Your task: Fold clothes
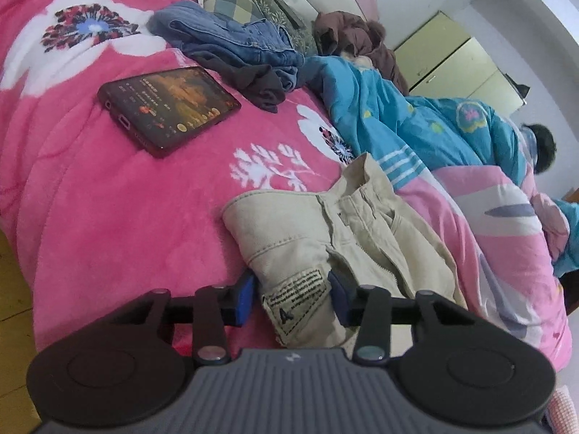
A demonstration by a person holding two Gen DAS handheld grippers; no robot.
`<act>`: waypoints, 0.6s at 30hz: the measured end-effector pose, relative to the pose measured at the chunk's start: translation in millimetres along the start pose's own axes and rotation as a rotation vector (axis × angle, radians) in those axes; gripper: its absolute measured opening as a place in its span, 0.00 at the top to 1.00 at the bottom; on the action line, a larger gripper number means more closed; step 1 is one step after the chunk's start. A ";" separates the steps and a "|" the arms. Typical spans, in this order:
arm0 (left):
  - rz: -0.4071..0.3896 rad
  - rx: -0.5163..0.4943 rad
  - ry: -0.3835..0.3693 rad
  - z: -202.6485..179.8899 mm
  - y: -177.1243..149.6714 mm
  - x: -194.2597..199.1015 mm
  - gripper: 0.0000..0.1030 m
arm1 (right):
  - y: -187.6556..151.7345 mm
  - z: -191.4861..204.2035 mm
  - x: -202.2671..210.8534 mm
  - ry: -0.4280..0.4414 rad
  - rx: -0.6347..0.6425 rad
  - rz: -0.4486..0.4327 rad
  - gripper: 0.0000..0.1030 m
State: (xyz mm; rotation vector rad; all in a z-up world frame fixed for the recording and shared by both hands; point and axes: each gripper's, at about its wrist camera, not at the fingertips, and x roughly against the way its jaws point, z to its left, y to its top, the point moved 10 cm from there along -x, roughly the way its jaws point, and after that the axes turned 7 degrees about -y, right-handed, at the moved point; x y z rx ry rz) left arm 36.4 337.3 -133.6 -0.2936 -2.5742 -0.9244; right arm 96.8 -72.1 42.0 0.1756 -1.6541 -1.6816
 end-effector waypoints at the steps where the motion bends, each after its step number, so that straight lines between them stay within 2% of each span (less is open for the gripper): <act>1: -0.003 0.004 -0.004 0.8 0.1 -0.6 0.56 | 4.4 16.9 -43.8 0.038 0.014 0.043 0.40; 3: -0.008 0.013 -0.011 2.4 0.5 -1.7 0.55 | 11.8 47.4 -128.5 0.092 0.021 0.114 0.41; 6: -0.028 0.002 -0.005 3.1 1.5 -3.3 0.57 | 21.0 77.1 -245.6 0.114 0.003 0.213 0.40; 8: -0.054 -0.025 0.014 3.1 1.4 -4.4 0.66 | 20.5 92.1 -308.1 0.090 -0.009 0.277 0.40; 11: -0.100 -0.074 0.033 2.2 -0.3 -4.0 0.73 | 6.0 100.2 -371.1 0.007 0.003 0.361 0.40; 12: -0.119 -0.091 0.037 1.5 -1.0 -3.1 0.78 | 2.2 101.5 -381.6 -0.006 0.008 0.375 0.44; 13: -0.138 -0.110 0.041 0.7 -1.2 -2.1 0.86 | -0.7 102.7 -384.4 -0.003 0.014 0.379 0.76; 14: -0.155 -0.126 0.043 0.3 -0.7 -0.7 0.86 | -3.7 103.8 -387.3 -0.001 0.020 0.383 0.94; 18: -0.213 -0.096 0.023 3.9 7.0 13.2 0.88 | -11.7 109.1 -397.1 0.014 0.032 0.390 0.95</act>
